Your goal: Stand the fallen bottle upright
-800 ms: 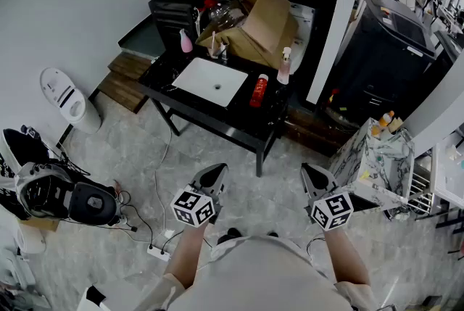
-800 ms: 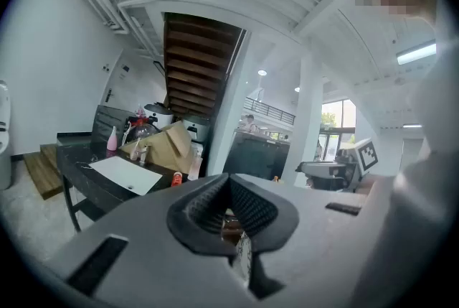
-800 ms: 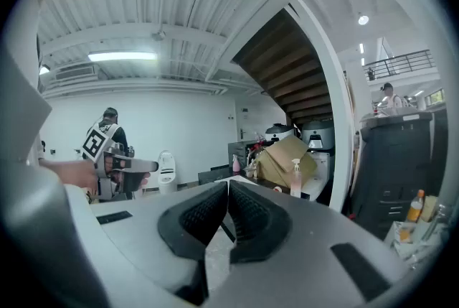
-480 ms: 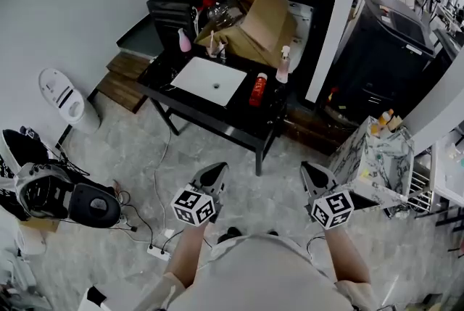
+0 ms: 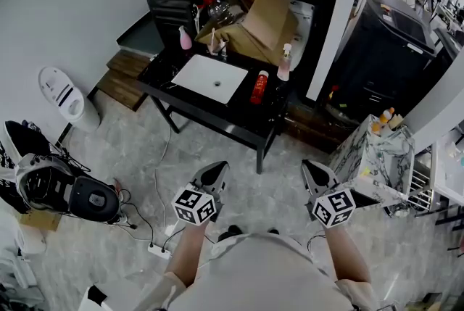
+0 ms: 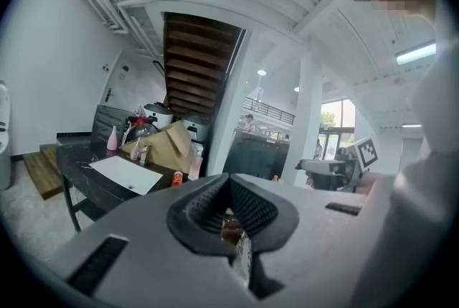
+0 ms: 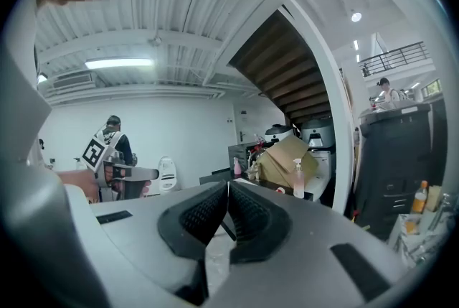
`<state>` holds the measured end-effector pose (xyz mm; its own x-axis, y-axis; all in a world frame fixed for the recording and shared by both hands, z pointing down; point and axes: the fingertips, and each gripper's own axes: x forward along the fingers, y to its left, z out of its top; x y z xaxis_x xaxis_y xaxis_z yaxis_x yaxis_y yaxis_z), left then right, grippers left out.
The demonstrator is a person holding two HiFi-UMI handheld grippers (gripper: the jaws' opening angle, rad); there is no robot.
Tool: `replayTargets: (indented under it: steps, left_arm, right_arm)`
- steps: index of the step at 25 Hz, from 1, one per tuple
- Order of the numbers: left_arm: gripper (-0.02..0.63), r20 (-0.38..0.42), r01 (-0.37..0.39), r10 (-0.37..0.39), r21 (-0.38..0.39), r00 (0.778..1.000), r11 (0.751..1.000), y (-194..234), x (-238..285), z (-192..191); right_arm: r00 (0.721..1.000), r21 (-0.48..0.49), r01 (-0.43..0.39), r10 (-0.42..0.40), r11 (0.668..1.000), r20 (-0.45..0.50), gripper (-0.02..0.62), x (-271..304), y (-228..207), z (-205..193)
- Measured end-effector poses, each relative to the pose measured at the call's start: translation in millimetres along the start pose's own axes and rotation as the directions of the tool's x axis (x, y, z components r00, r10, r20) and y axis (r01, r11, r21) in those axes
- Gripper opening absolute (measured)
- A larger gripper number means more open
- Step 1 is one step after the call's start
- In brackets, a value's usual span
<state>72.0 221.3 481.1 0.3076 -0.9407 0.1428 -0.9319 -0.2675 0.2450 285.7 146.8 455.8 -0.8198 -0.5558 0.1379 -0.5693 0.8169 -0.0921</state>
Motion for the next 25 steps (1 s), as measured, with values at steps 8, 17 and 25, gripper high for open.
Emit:
replayTargets:
  steps: [8,17,25]
  left_arm:
    - [0.006,-0.008,0.005,-0.005,-0.008,1.000,1.000,13,-5,2]
    - [0.006,-0.020,0.019,-0.019,-0.006,1.000,1.000,28,-11,0]
    - [0.006,-0.028,0.038,-0.038,-0.007,0.999,0.999,47,-23,-4]
  right_arm:
    - [1.000,-0.012,0.020,-0.020,1.000,-0.020,0.032,10,10,1]
    - [0.999,-0.007,0.033,-0.033,0.999,-0.023,0.035,20,25,0]
    - [0.998,0.009,0.049,-0.049,0.999,-0.026,0.064,32,43,-3]
